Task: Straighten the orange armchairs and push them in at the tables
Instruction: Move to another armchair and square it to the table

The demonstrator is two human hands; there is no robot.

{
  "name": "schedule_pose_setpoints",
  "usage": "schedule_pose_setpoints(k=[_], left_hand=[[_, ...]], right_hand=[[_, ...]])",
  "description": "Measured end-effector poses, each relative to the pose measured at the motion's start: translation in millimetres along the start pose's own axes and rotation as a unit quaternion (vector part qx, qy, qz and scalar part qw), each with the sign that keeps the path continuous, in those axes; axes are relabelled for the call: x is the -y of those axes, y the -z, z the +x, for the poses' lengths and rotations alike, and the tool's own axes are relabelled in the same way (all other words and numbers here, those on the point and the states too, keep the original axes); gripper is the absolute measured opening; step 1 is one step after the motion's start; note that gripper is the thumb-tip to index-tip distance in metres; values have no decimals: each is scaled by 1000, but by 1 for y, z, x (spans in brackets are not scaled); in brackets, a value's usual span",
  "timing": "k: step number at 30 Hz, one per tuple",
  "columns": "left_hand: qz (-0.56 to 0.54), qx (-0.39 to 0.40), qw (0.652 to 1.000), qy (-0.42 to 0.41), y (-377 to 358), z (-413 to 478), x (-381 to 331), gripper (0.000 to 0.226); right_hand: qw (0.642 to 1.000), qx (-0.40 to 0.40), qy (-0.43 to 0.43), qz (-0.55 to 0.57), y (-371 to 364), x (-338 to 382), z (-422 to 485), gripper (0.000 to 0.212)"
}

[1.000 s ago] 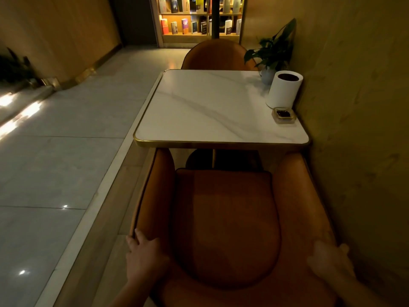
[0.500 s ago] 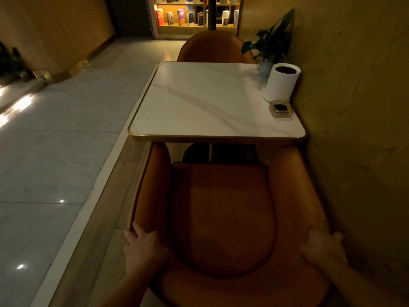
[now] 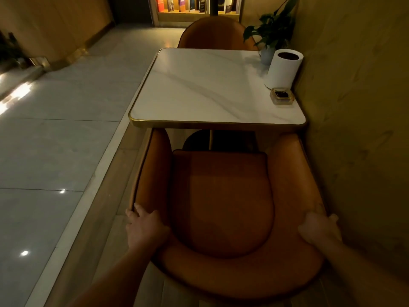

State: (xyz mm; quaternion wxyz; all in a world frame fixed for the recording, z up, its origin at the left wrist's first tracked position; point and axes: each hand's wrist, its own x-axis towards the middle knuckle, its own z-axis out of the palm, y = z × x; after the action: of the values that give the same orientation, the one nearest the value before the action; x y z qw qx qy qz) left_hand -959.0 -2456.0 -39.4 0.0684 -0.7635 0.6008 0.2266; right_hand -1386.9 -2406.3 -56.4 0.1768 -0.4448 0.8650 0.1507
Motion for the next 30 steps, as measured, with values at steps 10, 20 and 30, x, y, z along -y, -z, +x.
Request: schedule_pose_setpoints(k=[10, 20, 30], left_hand=[[47, -19, 998, -41, 14, -13, -5, 79], [34, -20, 996, -81, 51, -62, -8, 80], [-16, -63, 995, -81, 93, -113, 7, 80]], right_hand=[[997, -40, 68, -14, 25, 2, -25, 79], [983, -81, 165, 26, 53, 35, -93, 81], [968, -58, 222, 99, 85, 81, -147, 78]])
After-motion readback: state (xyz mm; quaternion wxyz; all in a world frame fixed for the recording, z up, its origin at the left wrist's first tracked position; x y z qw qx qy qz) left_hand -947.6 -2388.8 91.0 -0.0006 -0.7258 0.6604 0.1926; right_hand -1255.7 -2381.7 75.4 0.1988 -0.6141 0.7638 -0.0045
